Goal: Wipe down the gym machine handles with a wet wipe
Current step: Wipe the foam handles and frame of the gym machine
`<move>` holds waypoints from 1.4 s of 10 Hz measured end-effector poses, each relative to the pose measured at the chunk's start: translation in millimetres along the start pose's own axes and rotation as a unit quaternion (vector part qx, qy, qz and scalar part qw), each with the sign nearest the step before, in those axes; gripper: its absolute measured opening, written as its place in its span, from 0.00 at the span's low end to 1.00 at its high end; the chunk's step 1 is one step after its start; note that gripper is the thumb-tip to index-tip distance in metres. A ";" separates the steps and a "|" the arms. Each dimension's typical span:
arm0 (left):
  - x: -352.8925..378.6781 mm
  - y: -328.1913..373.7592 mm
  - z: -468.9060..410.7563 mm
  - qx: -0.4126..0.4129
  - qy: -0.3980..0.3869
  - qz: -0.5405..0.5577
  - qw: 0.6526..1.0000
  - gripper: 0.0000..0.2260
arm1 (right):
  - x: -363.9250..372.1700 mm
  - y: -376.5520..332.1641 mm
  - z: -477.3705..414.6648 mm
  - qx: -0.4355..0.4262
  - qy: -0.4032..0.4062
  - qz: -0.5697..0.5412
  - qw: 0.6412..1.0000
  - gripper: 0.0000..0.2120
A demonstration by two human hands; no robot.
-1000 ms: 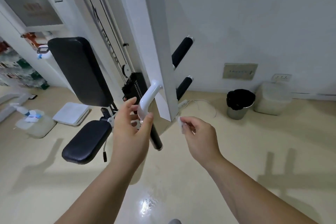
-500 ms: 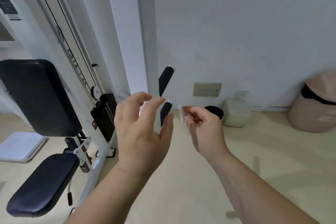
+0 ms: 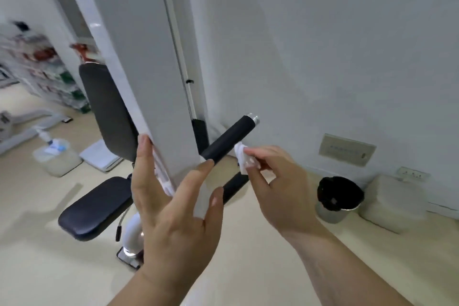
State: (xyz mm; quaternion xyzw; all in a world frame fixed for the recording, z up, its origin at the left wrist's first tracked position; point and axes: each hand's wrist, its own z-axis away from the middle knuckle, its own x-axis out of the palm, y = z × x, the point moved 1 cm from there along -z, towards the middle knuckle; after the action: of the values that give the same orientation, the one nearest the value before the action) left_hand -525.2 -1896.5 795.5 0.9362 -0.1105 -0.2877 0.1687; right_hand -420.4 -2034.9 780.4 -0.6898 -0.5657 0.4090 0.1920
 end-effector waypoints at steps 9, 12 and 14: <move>35.1 -27.5 2.6 -0.059 0.043 -0.148 0.986 0.04 | 15.9 23.9 -104.6 -0.077 -0.064 0.114 0.988 0.11; 35.0 -31.8 -6.5 -0.051 0.048 -0.153 0.986 0.05 | 38.1 -1.9 -82.0 -0.243 -0.208 0.142 0.937 0.12; 36.7 -27.1 -8.6 -0.068 0.054 -0.160 0.983 0.07 | 42.2 1.1 -87.7 -0.151 -0.166 0.148 0.963 0.12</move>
State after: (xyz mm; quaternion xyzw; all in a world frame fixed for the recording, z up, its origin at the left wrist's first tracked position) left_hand -487.6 -1880.6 773.5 0.9424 0.0694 -0.2667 0.1895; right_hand -350.1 -1978.3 816.8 -0.7092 -0.5364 0.4516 -0.0739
